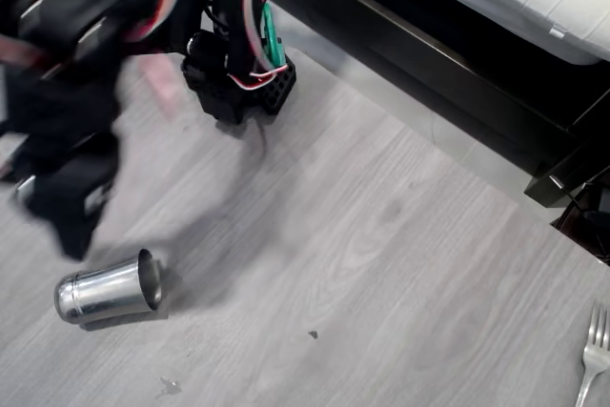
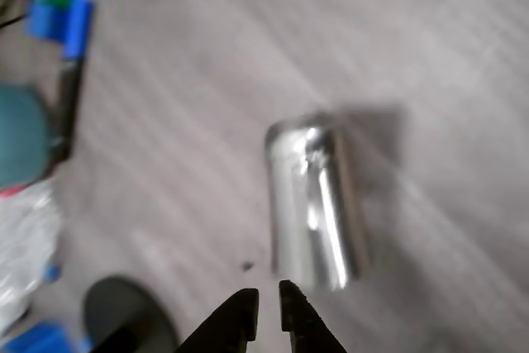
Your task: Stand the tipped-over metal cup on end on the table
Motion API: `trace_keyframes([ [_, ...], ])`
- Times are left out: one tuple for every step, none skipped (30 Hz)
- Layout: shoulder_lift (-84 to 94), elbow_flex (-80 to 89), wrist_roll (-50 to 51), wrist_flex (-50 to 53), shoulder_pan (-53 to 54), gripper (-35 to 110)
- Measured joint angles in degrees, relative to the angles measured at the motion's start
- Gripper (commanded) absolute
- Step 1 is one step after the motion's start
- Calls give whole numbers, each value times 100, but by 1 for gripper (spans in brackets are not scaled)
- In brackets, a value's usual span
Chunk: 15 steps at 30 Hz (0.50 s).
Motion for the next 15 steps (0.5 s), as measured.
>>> trace_keyframes([
  [-290,-141,-114,0,114,15],
  [-527,-246,-246,0,211,20],
  [-703,-334,-352,0,308,23],
  [-800,-387,-413,0,387,29],
  [-949,-510,-510,70,457,36],
  [-1134,-686,-633,229,510,40],
  [-1257,-747,-738,334,554,43],
  [-1354,-765,-835,387,580,43],
  [-1424,-782,-923,404,606,43],
  [-1441,-782,-967,413,633,44],
  [-1521,-826,-1055,413,668,44],
  [-1564,-853,-1099,413,694,44],
  [-1670,-888,-1143,413,721,44],
  [-1784,-914,-1160,413,747,44],
  [-1890,-923,-1178,413,756,44],
])
